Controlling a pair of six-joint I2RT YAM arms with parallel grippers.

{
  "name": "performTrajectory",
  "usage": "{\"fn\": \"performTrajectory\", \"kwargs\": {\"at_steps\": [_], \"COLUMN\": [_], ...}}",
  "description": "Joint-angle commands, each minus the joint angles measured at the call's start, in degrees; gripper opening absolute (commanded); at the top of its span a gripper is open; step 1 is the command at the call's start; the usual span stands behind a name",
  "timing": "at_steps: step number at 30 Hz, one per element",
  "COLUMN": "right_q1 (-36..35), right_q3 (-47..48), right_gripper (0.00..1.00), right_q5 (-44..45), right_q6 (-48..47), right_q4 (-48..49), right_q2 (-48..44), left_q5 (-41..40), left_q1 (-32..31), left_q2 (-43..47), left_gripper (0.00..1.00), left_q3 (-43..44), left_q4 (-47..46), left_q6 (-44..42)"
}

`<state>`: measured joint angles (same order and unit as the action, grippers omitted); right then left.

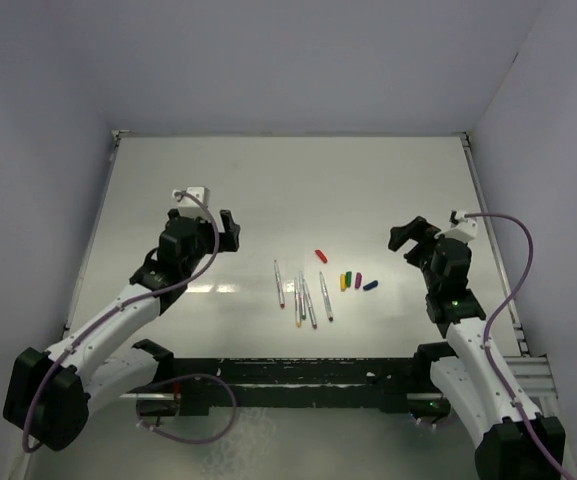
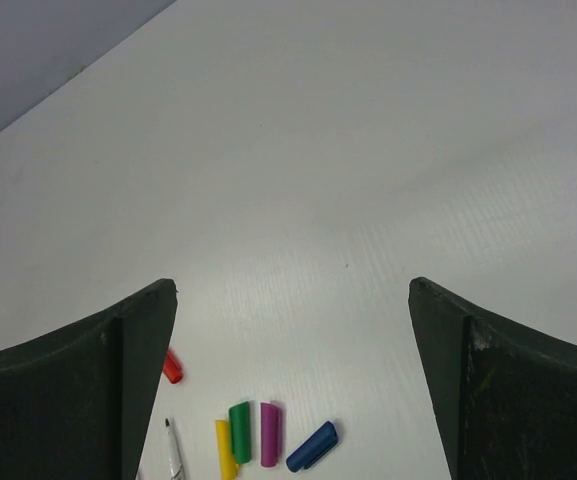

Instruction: Insert the pens into the pen caps

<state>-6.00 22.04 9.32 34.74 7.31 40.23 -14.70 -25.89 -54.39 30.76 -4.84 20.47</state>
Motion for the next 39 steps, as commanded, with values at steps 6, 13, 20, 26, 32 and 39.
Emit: {"fn": "performTrajectory", "kwargs": {"at_steps": [6, 13, 20, 26, 32, 39], "right_q1": [-0.06, -0.06, -0.06, -0.06, -0.06, -0.06], "right_q3": [-1.00, -1.86, -0.91, 2.01, 2.11, 0.56], "right_gripper": [1.00, 1.00, 1.00, 1.00, 1.00, 1.00], "right_q5": [-3.41, -2.26, -2.64, -1.17, 2.15, 4.84], "right_q6": [-3.84, 3.03, 7.02, 9.35, 7.65, 5.55], "right_q4": [3.36, 3.34, 3.97, 0.77, 0.37, 1.99], "right_q2": [-1.33, -0.67, 4.16, 10.61, 8.17, 4.77], "left_q5": [4.18, 3.17, 5.98, 3.51, -0.37, -0.07], "left_q1": [-7.47, -13.82, -13.90, -14.95, -15.94, -16.63], "left_q2": [-9.08, -11.00, -15.03, -22.66, -30.86, -37.04], "left_gripper": [0.99, 0.99, 0.99, 0.99, 0.99, 0.99], "left_q3": [10.30, 12.57, 14.11, 19.18, 24.69, 28.53], "left_q4": [6.13, 6.39, 10.98, 19.43, 26.49, 29.32], "left_q6": [-4.39, -1.96, 3.20, 9.65, 12.34, 13.70]}}
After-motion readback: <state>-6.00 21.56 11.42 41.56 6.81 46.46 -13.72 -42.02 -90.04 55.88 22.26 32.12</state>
